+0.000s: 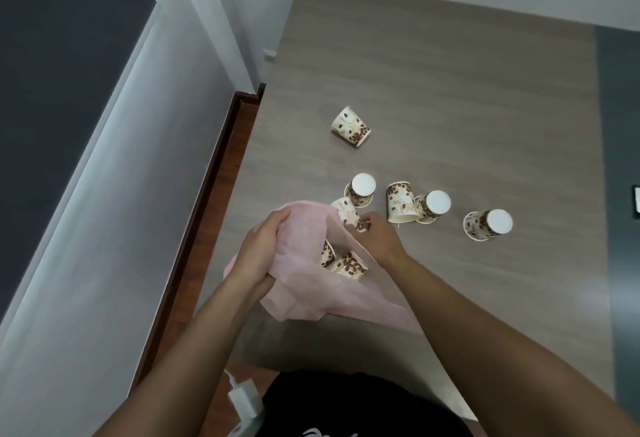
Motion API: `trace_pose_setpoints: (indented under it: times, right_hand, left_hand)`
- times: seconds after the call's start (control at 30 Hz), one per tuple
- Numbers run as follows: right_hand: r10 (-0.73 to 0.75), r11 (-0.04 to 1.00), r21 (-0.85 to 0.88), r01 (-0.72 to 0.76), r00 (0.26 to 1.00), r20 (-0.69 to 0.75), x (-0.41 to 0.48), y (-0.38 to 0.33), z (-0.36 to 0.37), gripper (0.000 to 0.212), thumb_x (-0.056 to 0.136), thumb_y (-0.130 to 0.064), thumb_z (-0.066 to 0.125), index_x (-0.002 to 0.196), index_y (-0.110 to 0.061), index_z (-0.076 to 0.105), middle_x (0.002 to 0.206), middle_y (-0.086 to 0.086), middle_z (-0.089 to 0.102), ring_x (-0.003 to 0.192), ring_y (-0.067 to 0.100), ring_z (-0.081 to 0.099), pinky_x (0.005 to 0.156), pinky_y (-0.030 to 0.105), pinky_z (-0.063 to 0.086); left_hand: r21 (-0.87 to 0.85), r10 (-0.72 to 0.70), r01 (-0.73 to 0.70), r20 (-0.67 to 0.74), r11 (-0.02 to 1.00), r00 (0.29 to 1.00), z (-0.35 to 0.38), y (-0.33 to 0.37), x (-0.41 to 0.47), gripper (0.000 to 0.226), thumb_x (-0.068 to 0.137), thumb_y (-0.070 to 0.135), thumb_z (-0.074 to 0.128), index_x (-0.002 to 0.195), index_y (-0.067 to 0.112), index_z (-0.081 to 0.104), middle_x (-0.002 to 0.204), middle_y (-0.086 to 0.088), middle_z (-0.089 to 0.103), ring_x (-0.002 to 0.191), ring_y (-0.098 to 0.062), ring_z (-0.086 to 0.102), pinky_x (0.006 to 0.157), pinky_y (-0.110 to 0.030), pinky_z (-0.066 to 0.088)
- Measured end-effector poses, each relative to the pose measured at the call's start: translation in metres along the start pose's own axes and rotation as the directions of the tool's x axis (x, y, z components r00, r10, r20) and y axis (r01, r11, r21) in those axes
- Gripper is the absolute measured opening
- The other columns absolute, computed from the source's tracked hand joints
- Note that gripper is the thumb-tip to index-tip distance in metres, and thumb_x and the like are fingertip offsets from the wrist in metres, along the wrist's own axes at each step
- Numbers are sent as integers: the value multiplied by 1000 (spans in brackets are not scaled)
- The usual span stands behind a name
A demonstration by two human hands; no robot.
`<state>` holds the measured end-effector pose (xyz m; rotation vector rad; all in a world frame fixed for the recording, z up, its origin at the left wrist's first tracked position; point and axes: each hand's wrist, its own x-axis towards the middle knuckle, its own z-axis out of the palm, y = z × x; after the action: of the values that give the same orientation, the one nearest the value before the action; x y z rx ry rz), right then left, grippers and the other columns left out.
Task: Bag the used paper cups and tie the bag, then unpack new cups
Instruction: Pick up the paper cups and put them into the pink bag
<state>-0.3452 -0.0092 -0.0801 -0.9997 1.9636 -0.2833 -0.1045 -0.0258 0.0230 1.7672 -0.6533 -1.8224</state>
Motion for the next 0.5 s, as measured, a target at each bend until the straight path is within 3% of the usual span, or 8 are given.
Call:
trace_pose_setpoints:
  times: [0.1,0.17,0.23,0.3,0.4,0.5]
  right_hand:
    - [3,949,315,13,999,-48,-21,-23,-24,57,91,-70,70,119,-20,72,105,-7,75,96,15,71,84,35,50]
    - [-56,840,541,37,998,18,-36,-43,-42,50,95,-67,70,103,-17,73,80,-6,68,72,15,62,71,34,46]
    - [-155,666,746,5,979,132,-47,-58,-56,44,99,-57,69,105,-14,72,81,5,66,67,18,58,67,36,45]
    - [-248,553,831,-63,940,236,-56,-65,-60,47,102,-49,68,121,-5,72,100,12,71,80,20,66,79,39,54]
    - [-257,633,769,-91,912,320,-68,-64,-47,48,103,-48,69,130,-8,72,117,9,79,104,20,74,101,44,55]
    - [-253,706,705,-59,909,330,-82,-57,-19,41,103,-45,73,128,-12,74,125,10,81,108,18,74,103,39,56]
  left_hand:
    - [-77,-20,17,-42,997,999,0,2,6,62,81,73,74,123,29,86,128,-4,84,122,-29,79,112,-58,60]
    - [-138,-41,28,-93,990,995,3,5,10,55,88,66,75,121,24,86,125,-6,85,117,-29,81,109,-55,62]
    - [-160,-31,16,-87,987,996,9,11,11,46,96,56,74,120,19,86,122,-8,86,111,-27,82,103,-49,65]
    - [-164,-16,3,-84,986,996,14,16,13,46,99,53,73,122,16,85,121,-10,86,111,-27,82,103,-49,65]
    - [-224,20,-33,-59,974,998,17,26,17,61,93,61,73,128,12,83,124,-18,84,118,-35,81,110,-56,62]
    - [-259,58,-90,-127,962,990,21,32,19,70,90,70,70,135,17,79,129,-15,82,118,-32,81,111,-58,61]
